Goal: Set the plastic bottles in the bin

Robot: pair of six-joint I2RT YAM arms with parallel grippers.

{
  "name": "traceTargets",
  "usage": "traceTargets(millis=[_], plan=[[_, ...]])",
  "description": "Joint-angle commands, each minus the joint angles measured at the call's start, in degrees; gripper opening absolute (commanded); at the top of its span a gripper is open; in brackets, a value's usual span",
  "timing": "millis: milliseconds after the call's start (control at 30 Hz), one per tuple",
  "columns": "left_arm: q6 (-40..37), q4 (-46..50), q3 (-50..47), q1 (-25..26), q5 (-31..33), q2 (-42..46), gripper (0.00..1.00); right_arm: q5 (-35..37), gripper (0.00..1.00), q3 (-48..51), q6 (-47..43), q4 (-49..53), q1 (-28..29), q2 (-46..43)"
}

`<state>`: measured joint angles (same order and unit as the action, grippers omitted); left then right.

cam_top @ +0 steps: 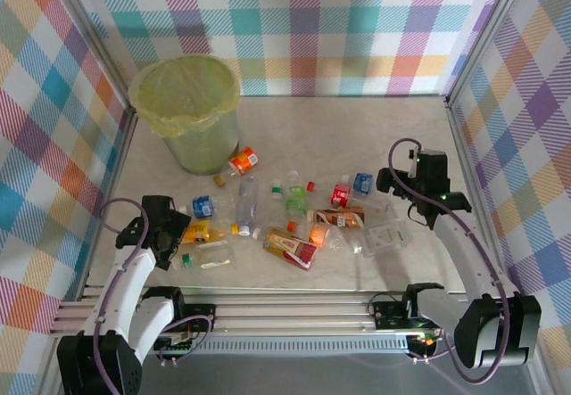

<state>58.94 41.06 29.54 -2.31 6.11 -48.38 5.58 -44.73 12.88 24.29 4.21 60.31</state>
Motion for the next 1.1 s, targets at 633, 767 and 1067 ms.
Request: traceTargets(millis=[633,767,1067], plan=[[1.86,-21.24,-4.93,-7.78,-7.33,-10.28,1.0,-2.16,1.0,-3.52,0.4,-0.13,3.77,4.02],[3.06,-22.66,-4.84,-7.86,-7.18,-11.7,0.97,-2.07,1.0,-3.76,0.23,-0.65,4.23,4.55],[4.77,-22.65,-3.71,-7.89,-6.3,-11.69,0.82,-2.04,1.0,-4.31,-0.21,-1.18,5.02,5.56]])
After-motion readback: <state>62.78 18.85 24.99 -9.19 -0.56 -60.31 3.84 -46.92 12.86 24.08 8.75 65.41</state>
